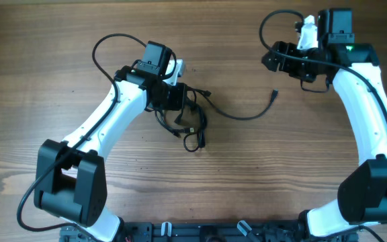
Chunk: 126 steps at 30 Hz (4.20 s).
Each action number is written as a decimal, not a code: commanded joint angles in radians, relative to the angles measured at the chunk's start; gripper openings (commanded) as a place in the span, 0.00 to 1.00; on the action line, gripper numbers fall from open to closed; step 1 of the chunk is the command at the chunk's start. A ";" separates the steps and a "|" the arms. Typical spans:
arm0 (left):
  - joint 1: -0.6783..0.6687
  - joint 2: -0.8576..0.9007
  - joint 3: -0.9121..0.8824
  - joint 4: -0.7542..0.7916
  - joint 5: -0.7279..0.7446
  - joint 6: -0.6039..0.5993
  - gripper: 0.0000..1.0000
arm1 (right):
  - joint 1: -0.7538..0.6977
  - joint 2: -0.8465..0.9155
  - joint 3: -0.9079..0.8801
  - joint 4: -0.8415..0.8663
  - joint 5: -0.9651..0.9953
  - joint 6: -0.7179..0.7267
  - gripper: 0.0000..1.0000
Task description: Untangle cables
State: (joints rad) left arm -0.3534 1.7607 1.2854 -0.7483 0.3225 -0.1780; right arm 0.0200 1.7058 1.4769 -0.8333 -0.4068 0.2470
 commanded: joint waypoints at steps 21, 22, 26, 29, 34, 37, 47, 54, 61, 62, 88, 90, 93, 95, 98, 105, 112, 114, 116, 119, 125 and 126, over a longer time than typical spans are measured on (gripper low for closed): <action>0.138 -0.348 0.050 0.342 0.352 -0.410 0.04 | 0.111 0.006 0.006 0.055 -0.284 -0.161 0.81; 0.158 -0.348 0.050 0.400 0.426 -0.454 0.04 | 0.126 0.006 0.006 0.072 -0.283 -0.145 0.81; 0.222 -0.347 0.050 0.608 0.669 -0.646 0.04 | 0.161 0.006 0.006 0.164 -0.283 -0.063 0.81; 0.256 -0.347 0.050 0.687 0.794 -0.733 0.04 | 0.177 0.006 0.006 0.214 -0.285 -0.084 0.81; 0.282 -0.347 0.050 0.735 0.886 -0.817 0.04 | 0.233 0.006 0.006 0.253 -0.354 -0.261 0.87; 0.282 -0.347 0.050 0.775 0.888 -0.870 0.04 | 0.277 0.011 0.006 0.269 -0.346 -0.276 0.87; 0.285 -0.347 0.050 1.108 0.836 -1.261 0.04 | 0.350 0.126 0.006 0.445 -0.400 -0.058 0.87; 0.285 -0.347 0.050 1.108 0.839 -1.297 0.04 | 0.350 0.126 0.006 0.499 -0.221 0.112 0.45; 0.288 -0.347 0.050 1.104 0.910 -1.199 0.04 | 0.330 0.125 0.006 0.473 -0.155 0.112 0.17; 0.291 -0.347 0.050 1.096 0.922 -1.184 0.04 | 0.324 0.125 0.007 0.473 -0.155 0.113 0.15; 0.303 -0.347 0.050 1.028 0.891 -1.181 0.04 | 0.475 0.222 0.006 0.669 -0.139 0.323 0.57; 0.303 -0.347 0.050 1.028 0.881 -1.197 0.04 | 0.489 0.235 0.006 0.680 -0.108 0.364 0.56; 0.303 -0.347 0.050 1.028 0.873 -1.200 0.04 | 0.500 0.243 0.006 0.683 -0.052 0.389 0.46; 0.303 -0.347 0.050 1.028 0.874 -1.199 0.04 | 0.497 0.243 0.006 0.672 -0.033 0.389 0.34; 0.307 -0.347 0.050 1.027 0.878 -1.160 0.04 | 0.464 0.243 0.006 0.634 -0.027 0.389 0.14; 0.308 -0.347 0.050 0.848 0.900 -0.909 0.04 | 0.325 0.241 0.007 0.540 -0.160 0.322 0.05; 0.308 -0.305 0.050 0.462 0.899 -0.465 0.04 | 0.219 0.238 0.010 0.439 -0.268 0.199 0.05; 0.308 -0.284 0.050 0.367 0.888 -0.308 0.04 | 0.207 0.231 0.010 0.403 -0.262 0.138 0.05; 0.308 -0.259 0.050 0.264 0.811 -0.187 0.04 | 0.196 0.216 0.012 0.357 -0.214 0.105 0.04; 0.311 -0.225 0.050 0.133 0.549 -0.115 0.04 | 0.179 0.179 0.025 0.266 -0.108 0.046 0.04; 0.313 -0.201 0.050 -0.014 0.080 -0.112 0.04 | 0.091 0.090 0.032 0.206 -0.070 0.040 0.04; 0.313 -0.201 0.050 -0.022 0.041 -0.111 0.04 | 0.068 0.073 0.032 0.207 -0.061 0.040 0.04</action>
State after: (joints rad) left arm -0.0536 1.5612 1.3235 -0.7418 0.6960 -0.3481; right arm 0.1761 1.8771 1.4826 -0.6323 -0.5453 0.3023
